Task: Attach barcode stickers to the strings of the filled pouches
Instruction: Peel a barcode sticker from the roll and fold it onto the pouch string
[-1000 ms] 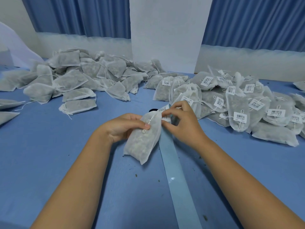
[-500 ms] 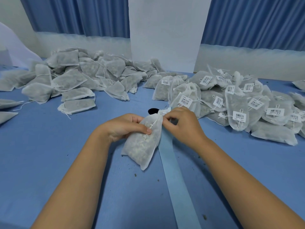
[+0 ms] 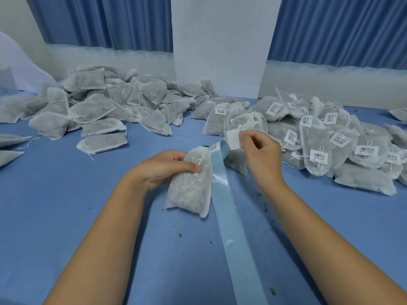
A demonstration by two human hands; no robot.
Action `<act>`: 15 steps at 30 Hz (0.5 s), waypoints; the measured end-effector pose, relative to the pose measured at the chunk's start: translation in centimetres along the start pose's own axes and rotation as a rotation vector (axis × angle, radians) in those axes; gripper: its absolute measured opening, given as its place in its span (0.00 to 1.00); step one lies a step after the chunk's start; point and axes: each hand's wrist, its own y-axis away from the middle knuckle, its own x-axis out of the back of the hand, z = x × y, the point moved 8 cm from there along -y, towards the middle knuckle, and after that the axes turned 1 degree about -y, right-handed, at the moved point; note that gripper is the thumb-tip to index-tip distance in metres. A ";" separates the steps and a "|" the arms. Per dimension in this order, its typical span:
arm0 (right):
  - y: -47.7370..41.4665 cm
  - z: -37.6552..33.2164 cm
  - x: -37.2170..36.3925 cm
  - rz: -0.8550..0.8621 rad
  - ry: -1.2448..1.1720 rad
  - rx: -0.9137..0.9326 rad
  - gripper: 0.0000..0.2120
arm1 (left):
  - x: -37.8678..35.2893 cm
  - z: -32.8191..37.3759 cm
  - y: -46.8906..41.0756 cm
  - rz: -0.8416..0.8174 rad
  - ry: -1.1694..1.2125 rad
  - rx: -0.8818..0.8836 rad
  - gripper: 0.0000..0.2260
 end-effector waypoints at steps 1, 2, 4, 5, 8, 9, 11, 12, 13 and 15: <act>0.3 -0.6 -0.3 -0.008 0.016 0.057 0.11 | 0.5 0.3 0.0 0.043 0.031 -0.028 0.08; 0.5 -1.2 -0.5 -0.016 0.043 0.114 0.11 | 0.9 0.5 0.1 0.080 0.063 -0.053 0.09; 0.8 -1.9 -1.0 -0.028 0.117 0.213 0.10 | 1.6 1.0 0.3 0.147 0.109 -0.094 0.11; 1.0 -2.1 -1.2 -0.036 0.151 0.257 0.09 | 1.8 1.1 0.2 0.174 0.122 -0.108 0.11; 2.0 -2.8 -1.7 -0.031 0.257 0.404 0.05 | 1.5 1.3 0.2 0.192 0.112 -0.125 0.09; 2.4 -3.1 -1.7 -0.011 0.308 0.467 0.04 | 1.2 1.4 0.2 0.180 0.095 -0.126 0.10; 3.2 -3.9 -1.9 0.037 0.397 0.601 0.04 | 0.4 1.4 0.1 0.149 0.053 -0.124 0.10; 3.5 -4.3 -1.9 0.058 0.429 0.663 0.04 | 0.1 1.4 0.0 0.137 0.036 -0.123 0.09; 3.9 -4.6 -2.0 0.075 0.455 0.722 0.05 | -0.2 1.4 0.0 0.124 0.023 -0.123 0.08; 4.4 -5.0 -2.2 0.084 0.504 0.819 0.05 | -0.8 1.4 -0.1 0.101 0.012 -0.121 0.08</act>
